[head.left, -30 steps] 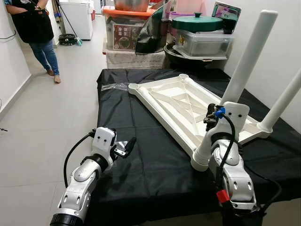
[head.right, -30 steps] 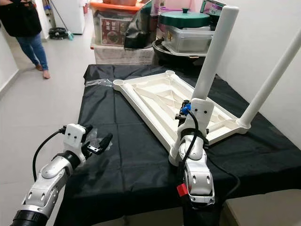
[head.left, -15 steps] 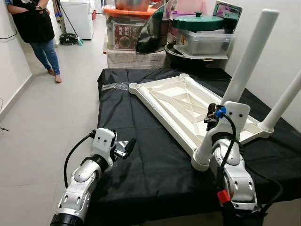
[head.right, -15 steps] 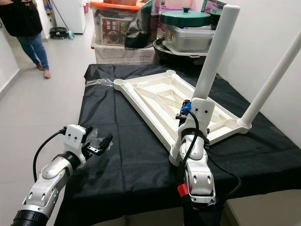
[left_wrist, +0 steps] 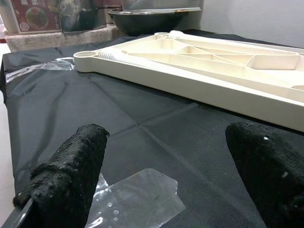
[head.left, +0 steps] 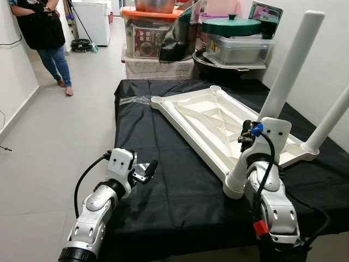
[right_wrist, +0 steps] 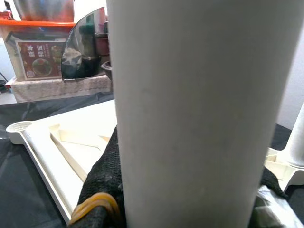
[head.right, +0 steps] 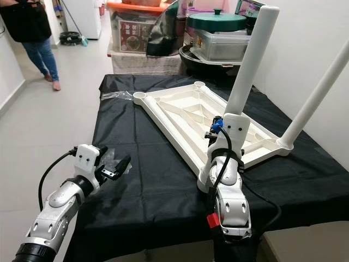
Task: Building children table
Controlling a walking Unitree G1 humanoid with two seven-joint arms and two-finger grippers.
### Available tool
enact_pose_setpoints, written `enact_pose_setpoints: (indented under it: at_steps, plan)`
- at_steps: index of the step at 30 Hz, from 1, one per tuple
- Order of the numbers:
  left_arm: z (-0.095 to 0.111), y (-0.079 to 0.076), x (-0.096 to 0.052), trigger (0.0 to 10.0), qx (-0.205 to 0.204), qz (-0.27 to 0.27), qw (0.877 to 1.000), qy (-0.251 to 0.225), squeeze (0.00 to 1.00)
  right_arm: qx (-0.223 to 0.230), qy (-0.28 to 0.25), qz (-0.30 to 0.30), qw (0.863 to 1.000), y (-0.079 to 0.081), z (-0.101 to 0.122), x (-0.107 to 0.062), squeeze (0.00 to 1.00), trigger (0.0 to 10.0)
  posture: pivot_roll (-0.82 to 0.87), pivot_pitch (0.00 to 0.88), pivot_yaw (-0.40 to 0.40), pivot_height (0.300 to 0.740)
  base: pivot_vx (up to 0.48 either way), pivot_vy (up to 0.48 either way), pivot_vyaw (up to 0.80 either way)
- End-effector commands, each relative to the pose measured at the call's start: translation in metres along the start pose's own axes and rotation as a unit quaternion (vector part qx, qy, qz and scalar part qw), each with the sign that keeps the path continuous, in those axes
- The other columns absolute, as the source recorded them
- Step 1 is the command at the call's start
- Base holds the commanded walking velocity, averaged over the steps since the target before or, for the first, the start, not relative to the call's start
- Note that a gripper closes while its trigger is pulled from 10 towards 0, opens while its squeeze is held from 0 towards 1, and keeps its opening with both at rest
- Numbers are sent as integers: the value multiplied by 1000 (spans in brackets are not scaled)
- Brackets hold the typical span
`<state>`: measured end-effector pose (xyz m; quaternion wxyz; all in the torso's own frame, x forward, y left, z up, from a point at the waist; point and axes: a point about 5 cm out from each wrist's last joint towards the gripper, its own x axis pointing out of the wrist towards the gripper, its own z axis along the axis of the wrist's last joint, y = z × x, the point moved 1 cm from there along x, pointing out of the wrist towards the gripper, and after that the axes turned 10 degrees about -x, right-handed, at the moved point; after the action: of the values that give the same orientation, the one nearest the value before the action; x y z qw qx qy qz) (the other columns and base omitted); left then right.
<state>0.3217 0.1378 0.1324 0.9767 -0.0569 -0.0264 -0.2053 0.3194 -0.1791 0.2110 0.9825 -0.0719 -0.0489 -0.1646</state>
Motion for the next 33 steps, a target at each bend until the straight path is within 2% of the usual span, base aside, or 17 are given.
enact_pose_setpoints:
  at_steps: [1,21,22,23,24,25,26,29,30,33]
  plan:
    - [-3,-2,2,10000,6,-7,1000,6,0,-13,31,-14,999,-10,-12,1,0,10000,-3,0,-68,740,0,0,0]
    - [-2,-2,2,10000,8,-10,1000,7,0,-11,32,-10,999,-9,-11,0,0,10000,-3,0,-64,740,0,0,0]
    - [-2,-2,2,10000,9,-10,1000,7,0,-10,31,-11,999,-9,-11,0,51,10000,-4,0,-64,740,0,0,0]
    - [-2,-2,2,10000,9,-10,1000,7,0,-9,31,-11,999,-9,-11,0,51,10000,-4,0,-64,740,0,0,0]
    - [-2,-3,2,10000,8,-10,1000,7,0,-8,30,-12,999,-10,-10,0,341,10000,-5,0,-63,740,0,0,0]
    - [-2,-3,3,10000,8,-10,1000,7,0,-8,29,-13,999,-10,-10,0,341,10000,-5,0,-63,740,0,0,0]
    - [-2,-3,3,10000,8,-10,1000,7,0,-9,27,-13,1000,-11,-8,1,702,10000,-5,0,-63,740,0,0,0]
    - [-2,-3,3,10000,8,-11,1000,8,0,-11,24,-13,1000,-11,-7,1,702,10000,-5,0,-63,740,0,0,0]
    - [-2,-3,3,10000,8,-11,1000,8,0,-11,20,-12,1000,-10,-5,1,553,10000,-7,0,-62,740,0,0,0]
    - [-3,-4,3,10000,7,-11,1000,8,0,-11,15,-11,1000,-10,-3,1,545,10000,-7,0,-63,740,0,0,0]
